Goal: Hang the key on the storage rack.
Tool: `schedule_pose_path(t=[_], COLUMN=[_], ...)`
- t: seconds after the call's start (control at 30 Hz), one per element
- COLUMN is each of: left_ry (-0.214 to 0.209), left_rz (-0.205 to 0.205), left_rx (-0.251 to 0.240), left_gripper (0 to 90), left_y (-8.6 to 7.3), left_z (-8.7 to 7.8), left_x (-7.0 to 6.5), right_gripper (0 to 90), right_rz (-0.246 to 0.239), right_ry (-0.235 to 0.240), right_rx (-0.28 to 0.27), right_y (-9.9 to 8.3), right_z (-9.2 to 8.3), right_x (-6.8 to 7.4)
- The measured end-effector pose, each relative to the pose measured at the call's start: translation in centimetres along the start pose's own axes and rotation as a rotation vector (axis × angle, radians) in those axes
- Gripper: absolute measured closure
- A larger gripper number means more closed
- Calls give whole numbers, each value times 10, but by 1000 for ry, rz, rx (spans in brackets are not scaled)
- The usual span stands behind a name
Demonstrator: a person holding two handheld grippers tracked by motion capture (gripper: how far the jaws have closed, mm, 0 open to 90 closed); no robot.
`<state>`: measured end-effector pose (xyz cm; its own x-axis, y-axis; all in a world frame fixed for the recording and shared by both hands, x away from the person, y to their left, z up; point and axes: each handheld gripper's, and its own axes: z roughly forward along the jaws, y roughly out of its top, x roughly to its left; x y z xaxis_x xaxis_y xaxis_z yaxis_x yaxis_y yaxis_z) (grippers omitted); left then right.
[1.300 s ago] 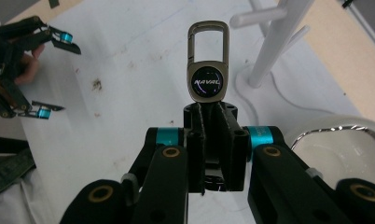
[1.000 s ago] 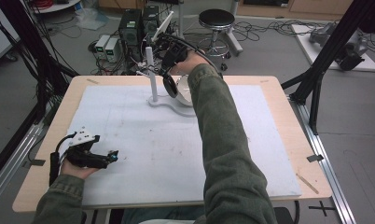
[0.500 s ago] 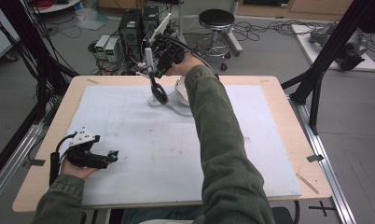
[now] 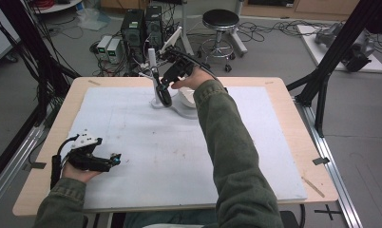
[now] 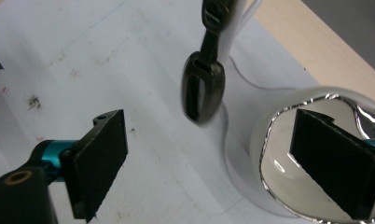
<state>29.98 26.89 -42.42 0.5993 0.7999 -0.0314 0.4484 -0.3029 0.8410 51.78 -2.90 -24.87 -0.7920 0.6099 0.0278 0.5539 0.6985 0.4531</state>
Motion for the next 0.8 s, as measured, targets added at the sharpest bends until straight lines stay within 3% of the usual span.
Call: schedule_pose_path(t=[0.03, 0.43, 0.53, 0.8], left_ry=[-1, 2, 1, 3], left_rz=[2, 1, -3, 9], left_rx=[1, 3, 6, 14], left_gripper=[18, 18, 18, 18], left_y=[0, 0, 0, 0], left_z=[0, 0, 0, 0], left_x=[0, 0, 0, 0], right_gripper=[8, 6, 6, 7], right_rz=[3, 23, 37, 81], right_ry=[-8, -25, -16, 11], right_rx=[7, -68, -97, -109], right_y=[-4, -49, -63, -101], right_z=[0, -23, -30, -42], right_x=[-1, -10, -16, -29])
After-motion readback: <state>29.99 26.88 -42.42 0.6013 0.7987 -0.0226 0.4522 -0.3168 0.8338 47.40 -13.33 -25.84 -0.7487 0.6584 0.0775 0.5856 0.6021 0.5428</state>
